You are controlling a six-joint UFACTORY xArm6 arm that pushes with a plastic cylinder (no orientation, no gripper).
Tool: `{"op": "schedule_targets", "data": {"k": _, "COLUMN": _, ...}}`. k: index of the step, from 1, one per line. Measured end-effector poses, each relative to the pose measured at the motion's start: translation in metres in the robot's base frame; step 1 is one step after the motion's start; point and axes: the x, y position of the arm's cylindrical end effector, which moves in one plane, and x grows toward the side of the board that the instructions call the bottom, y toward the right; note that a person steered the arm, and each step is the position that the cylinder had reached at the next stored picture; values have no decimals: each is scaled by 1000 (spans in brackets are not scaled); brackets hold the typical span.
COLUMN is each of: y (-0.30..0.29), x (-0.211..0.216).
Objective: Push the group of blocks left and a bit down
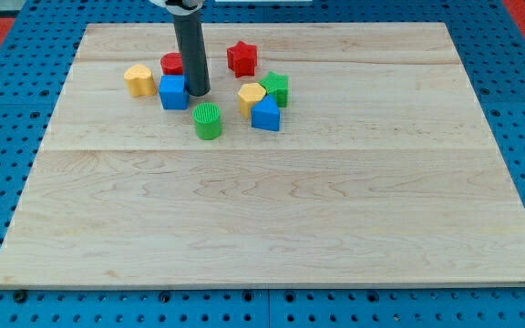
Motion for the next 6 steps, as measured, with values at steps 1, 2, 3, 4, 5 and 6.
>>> {"op": "schedule_targets", "data": {"k": 1, "y": -2, "x": 5}}
{"op": "schedule_targets", "data": {"k": 2, "y": -2, "x": 21}}
{"op": "schedule_targets", "data": {"k": 3, "y": -16, "x": 35}}
{"op": "schedule_targets", "data": {"k": 4, "y": -53, "x": 45}}
{"op": "schedule_targets", "data": {"k": 5, "y": -99, "x": 42}}
{"op": "schedule_targets", "data": {"k": 6, "y": -128, "x": 55}}
